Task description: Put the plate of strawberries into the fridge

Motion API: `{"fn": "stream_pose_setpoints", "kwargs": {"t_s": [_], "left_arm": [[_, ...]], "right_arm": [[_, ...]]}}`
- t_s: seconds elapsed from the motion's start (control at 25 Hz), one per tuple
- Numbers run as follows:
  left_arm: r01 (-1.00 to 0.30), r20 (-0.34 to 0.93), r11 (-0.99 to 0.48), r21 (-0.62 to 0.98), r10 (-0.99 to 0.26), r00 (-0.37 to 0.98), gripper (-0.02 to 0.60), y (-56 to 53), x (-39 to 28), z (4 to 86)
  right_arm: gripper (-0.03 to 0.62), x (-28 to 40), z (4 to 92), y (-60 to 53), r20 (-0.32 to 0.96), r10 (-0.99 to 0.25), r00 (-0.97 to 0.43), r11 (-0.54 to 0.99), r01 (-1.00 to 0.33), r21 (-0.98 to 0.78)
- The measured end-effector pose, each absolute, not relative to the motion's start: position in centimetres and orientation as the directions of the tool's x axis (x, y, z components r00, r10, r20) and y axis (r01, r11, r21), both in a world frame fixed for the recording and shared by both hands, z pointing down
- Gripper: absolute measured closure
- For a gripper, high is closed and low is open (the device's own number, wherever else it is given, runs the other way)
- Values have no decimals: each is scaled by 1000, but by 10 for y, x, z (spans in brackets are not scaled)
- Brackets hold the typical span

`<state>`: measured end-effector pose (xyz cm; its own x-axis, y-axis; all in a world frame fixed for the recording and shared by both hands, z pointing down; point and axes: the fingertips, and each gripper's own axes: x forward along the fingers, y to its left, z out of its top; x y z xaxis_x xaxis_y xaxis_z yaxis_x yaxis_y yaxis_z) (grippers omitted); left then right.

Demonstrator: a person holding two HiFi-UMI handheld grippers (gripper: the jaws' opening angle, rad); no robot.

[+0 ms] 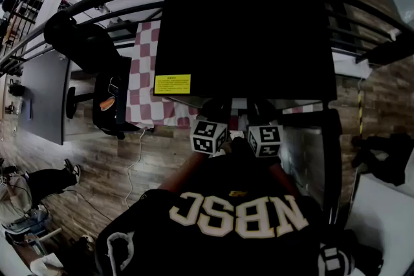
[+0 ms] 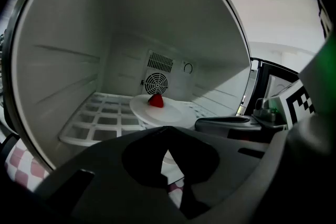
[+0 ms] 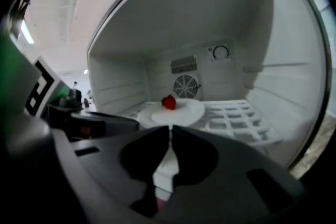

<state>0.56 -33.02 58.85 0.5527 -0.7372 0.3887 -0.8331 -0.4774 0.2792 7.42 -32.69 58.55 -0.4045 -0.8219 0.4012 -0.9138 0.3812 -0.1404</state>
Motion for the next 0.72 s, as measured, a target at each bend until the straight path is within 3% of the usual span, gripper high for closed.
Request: {"fn": "stream_pose_setpoints", "kwargs": {"t_s": [0.72], "left_arm": [[-785,331,-544,297,-712,619,566,-303,11,561]], "right_arm": [[559,71,567,-296,374,-858,-351,326,-936,-132]]}}
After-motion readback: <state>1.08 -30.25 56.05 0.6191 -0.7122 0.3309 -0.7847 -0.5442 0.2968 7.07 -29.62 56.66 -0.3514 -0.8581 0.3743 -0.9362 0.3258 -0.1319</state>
